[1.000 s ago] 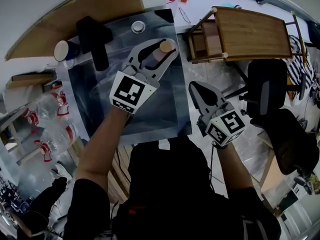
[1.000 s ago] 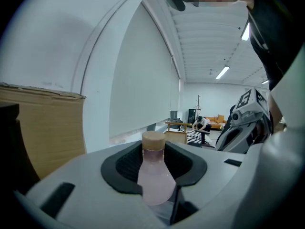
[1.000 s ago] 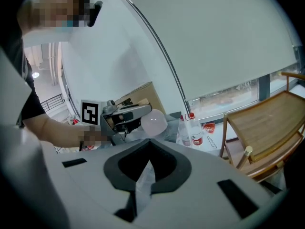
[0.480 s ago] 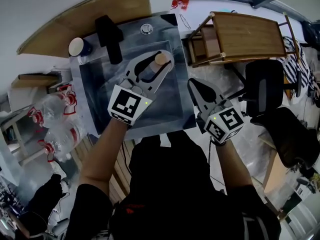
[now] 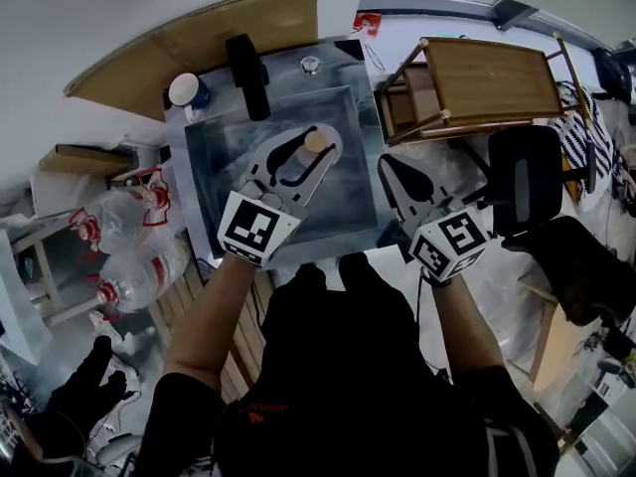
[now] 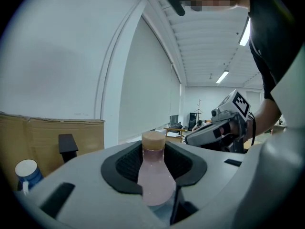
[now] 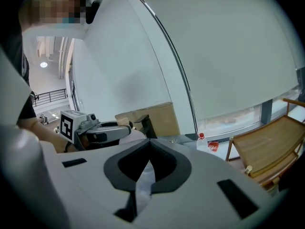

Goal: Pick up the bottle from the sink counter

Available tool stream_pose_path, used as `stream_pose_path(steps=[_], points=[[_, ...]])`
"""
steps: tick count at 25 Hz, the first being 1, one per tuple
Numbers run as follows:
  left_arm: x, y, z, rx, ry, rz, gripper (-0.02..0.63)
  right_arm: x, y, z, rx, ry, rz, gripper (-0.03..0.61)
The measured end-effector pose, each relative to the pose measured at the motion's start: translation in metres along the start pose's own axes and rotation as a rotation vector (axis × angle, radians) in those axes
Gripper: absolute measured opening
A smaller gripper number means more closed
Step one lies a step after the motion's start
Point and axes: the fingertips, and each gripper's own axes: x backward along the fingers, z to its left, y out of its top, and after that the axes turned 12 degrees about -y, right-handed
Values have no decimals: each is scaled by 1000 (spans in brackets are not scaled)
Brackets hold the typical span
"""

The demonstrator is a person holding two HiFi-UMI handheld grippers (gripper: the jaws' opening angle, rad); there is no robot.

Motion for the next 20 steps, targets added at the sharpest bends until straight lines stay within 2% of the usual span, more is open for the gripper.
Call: stream_pose_path(steps=[20], points=[[100, 12, -42, 26, 69, -25, 147, 39, 16, 63, 95, -10, -56, 5]])
